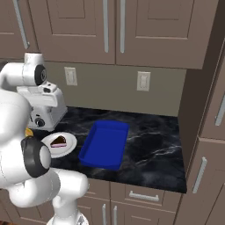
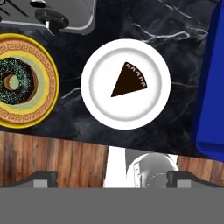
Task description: Move the dessert items from the plates to the tray.
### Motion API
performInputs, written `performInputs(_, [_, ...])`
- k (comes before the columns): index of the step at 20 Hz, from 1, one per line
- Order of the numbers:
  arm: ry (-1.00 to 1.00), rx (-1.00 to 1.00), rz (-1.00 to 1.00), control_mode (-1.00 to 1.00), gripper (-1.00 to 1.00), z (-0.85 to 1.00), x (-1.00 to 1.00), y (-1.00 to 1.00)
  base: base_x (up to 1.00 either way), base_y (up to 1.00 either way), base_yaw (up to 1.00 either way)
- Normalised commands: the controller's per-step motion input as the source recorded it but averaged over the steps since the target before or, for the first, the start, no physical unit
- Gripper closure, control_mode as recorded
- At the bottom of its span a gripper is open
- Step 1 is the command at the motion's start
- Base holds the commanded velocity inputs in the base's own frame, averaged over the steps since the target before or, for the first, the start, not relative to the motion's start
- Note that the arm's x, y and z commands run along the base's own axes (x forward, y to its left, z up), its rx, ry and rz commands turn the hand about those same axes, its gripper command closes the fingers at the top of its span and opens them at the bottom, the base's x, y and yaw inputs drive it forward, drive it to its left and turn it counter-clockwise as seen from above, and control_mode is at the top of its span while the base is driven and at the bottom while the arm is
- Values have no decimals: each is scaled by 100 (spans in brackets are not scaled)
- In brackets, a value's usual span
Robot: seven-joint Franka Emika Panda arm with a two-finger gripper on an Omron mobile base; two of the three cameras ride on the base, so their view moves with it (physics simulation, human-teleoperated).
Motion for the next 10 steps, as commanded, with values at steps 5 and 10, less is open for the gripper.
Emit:
performInputs(5, [-8, 0, 0, -100, -100, -33, -3, 41, 0, 0, 0])
performInputs(10, [-12, 0, -1, -100, -100, -29, 0, 42, 0, 0, 0])
